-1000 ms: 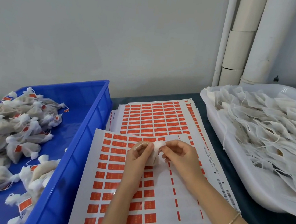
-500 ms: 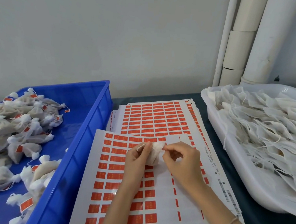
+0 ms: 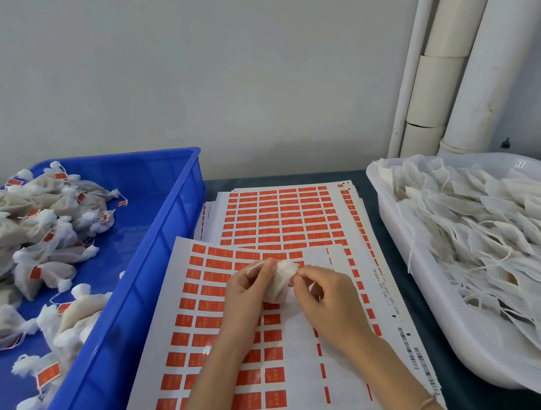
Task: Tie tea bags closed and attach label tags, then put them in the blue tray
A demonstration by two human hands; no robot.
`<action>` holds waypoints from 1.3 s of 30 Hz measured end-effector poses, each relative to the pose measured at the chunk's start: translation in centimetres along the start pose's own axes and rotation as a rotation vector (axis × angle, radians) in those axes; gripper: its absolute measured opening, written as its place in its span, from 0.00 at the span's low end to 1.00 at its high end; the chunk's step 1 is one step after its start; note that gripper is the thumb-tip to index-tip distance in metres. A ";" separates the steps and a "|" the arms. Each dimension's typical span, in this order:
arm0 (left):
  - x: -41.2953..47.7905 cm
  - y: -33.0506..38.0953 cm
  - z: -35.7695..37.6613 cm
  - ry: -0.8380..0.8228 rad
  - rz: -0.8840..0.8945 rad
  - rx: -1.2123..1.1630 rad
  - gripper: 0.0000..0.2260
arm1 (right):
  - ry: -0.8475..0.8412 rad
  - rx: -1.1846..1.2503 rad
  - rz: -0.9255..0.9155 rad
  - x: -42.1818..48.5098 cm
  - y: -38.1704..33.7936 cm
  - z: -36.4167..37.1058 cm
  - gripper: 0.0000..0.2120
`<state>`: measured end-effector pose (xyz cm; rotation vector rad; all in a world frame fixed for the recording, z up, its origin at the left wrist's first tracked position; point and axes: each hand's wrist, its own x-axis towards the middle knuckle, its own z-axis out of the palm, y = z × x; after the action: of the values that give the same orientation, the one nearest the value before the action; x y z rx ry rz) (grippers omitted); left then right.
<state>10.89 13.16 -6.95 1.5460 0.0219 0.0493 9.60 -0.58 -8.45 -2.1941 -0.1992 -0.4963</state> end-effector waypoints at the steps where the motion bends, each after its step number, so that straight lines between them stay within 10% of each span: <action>1: -0.1 0.1 0.0 -0.019 0.010 0.007 0.08 | 0.015 -0.036 0.006 0.1 0.2 0.0 0.06; 39: -0.1 0.1 -0.3 -0.207 0.032 0.020 0.08 | 0.047 0.084 -0.178 0.2 -0.7 -1.1 0.10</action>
<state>10.76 13.50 -6.83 1.5649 -0.1664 -0.0857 9.23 -1.00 -7.27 -2.0905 -0.3852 -0.6260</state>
